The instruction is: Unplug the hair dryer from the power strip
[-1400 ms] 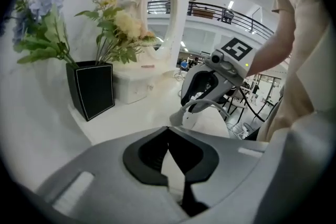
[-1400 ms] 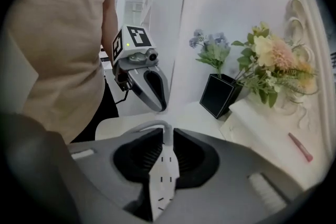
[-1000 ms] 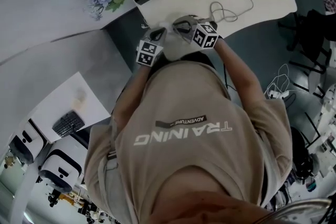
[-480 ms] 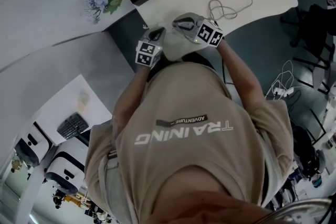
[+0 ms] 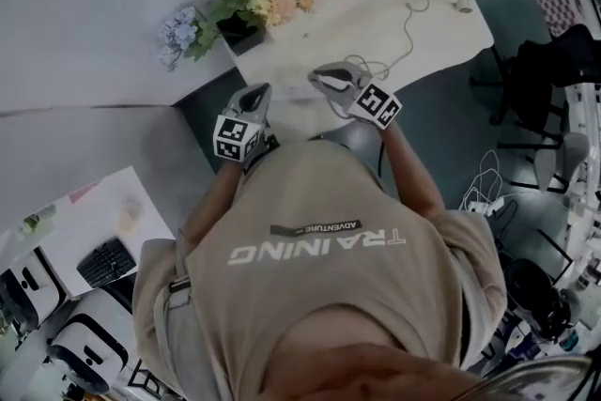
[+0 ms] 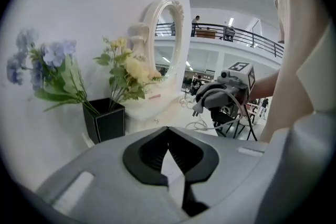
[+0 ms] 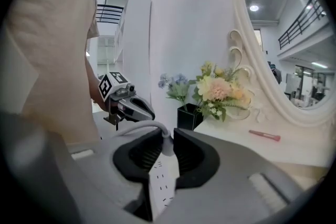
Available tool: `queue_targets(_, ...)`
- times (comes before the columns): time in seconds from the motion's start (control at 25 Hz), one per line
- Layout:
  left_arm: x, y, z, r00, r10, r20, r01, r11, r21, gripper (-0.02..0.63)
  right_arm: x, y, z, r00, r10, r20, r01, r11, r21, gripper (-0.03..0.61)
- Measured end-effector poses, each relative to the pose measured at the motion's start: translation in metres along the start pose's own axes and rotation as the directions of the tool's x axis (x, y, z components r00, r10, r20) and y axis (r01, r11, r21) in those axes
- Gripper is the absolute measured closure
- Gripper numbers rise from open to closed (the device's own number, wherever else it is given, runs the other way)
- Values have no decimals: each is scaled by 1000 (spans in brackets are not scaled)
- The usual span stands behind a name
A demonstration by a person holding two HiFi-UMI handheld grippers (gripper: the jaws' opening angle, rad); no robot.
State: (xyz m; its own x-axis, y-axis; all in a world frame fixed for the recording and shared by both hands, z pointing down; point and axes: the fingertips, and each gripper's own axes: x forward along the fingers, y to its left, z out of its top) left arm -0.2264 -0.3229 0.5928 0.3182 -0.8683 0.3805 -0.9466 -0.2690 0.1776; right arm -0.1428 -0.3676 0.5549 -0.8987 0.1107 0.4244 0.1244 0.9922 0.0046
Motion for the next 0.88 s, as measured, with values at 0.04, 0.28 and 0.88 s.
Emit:
queue_targets(0.04,-6,0,7,1000,9,17,-9,1000,2,607,-5,1,3,1000,-9,14,9,1000,9,508)
queue_targets(0.28,-20,5,31,996,49,73,-51,999,17,607,-12,7,7,999,4,34,-3,1000,-5,508)
queue_targets(0.88,-43,-16,42,990,60,126,-62,998,14,607,-15,21,5,999,27,-26,-28,998,-49,508)
